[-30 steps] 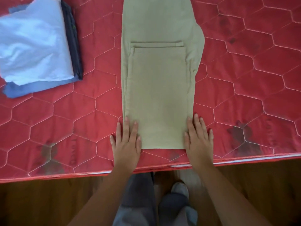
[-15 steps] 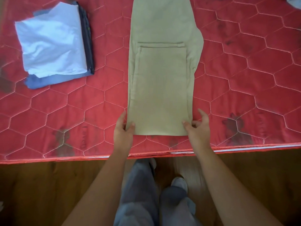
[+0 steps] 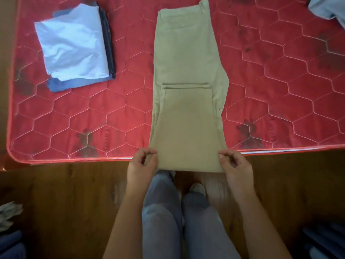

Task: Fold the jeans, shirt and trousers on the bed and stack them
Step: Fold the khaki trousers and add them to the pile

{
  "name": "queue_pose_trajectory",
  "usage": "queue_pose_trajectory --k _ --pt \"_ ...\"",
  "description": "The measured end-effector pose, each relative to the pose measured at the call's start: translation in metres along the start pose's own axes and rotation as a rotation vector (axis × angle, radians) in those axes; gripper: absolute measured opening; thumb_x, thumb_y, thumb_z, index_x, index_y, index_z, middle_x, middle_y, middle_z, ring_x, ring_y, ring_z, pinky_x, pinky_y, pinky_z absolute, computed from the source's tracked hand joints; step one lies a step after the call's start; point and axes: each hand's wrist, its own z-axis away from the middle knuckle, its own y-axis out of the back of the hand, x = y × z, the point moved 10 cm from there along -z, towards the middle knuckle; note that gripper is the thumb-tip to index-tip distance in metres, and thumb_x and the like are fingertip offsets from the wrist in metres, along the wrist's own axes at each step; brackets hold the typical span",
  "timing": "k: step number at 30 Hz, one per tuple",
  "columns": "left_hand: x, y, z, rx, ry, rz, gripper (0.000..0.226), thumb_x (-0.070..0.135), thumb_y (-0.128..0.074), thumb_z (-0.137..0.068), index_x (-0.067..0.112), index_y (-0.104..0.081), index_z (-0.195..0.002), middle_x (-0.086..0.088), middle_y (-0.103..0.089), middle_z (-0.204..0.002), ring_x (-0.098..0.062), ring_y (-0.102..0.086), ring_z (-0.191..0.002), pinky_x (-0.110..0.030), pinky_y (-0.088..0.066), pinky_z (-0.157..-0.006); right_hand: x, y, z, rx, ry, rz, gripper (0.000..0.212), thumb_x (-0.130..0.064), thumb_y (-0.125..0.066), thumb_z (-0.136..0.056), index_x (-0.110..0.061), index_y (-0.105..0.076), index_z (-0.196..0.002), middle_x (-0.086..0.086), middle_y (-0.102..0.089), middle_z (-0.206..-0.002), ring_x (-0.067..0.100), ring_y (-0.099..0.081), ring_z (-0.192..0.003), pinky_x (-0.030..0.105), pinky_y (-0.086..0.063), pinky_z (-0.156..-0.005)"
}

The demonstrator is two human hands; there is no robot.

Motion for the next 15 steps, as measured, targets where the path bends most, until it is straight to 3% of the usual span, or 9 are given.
queue_pose_trajectory --k 4,9,12,15 --pt "0.035 0.000 -0.015 -0.042 -0.038 0.025 0.013 0.010 -0.061 -0.085 0.023 -0.063 -0.085 0.008 -0.062 -0.079 0.008 -0.052 -0.062 -0.007 -0.041 -0.059 -0.033 0.002 -0.013 -0.031 0.010 -0.016 0.014 -0.011 -0.064 -0.084 -0.023 -0.063 -0.090 -0.012 -0.063 -0.088 -0.014 -0.056 -0.074 0.002 -0.042 -0.067" --pt "0.087 -0.007 -0.063 -0.125 -0.089 0.066 0.017 0.031 -0.072 -0.075 0.031 -0.063 -0.089 0.010 -0.064 -0.080 -0.007 -0.056 -0.070 -0.021 -0.047 -0.066 -0.073 -0.006 -0.055 -0.066 -0.002 -0.057 0.028 -0.017 -0.071 -0.077 -0.019 -0.061 -0.103 -0.013 -0.062 -0.091 -0.002 -0.059 -0.079 0.012 -0.047 -0.070" --pt "0.115 -0.020 -0.097 -0.199 -0.108 0.055 0.023 0.020 -0.073 -0.077 0.027 -0.062 -0.097 0.005 -0.065 -0.090 -0.009 -0.058 -0.080 -0.021 -0.049 -0.073 -0.095 -0.010 -0.090 -0.043 0.003 0.005 0.038 -0.021 -0.076 -0.072 -0.023 -0.060 -0.105 -0.009 -0.061 -0.084 0.006 -0.056 -0.075 0.020 -0.047 -0.071" --pt "0.144 -0.030 -0.136 -0.238 -0.143 0.020 0.022 0.004 -0.066 -0.081 0.018 -0.061 -0.097 0.006 -0.063 -0.085 0.000 -0.058 -0.076 -0.009 -0.046 -0.068 -0.123 -0.017 -0.131 -0.021 0.043 0.062 0.036 -0.009 -0.075 -0.072 -0.016 -0.059 -0.103 -0.007 -0.059 -0.075 -0.002 -0.054 -0.065 0.015 -0.044 -0.068"
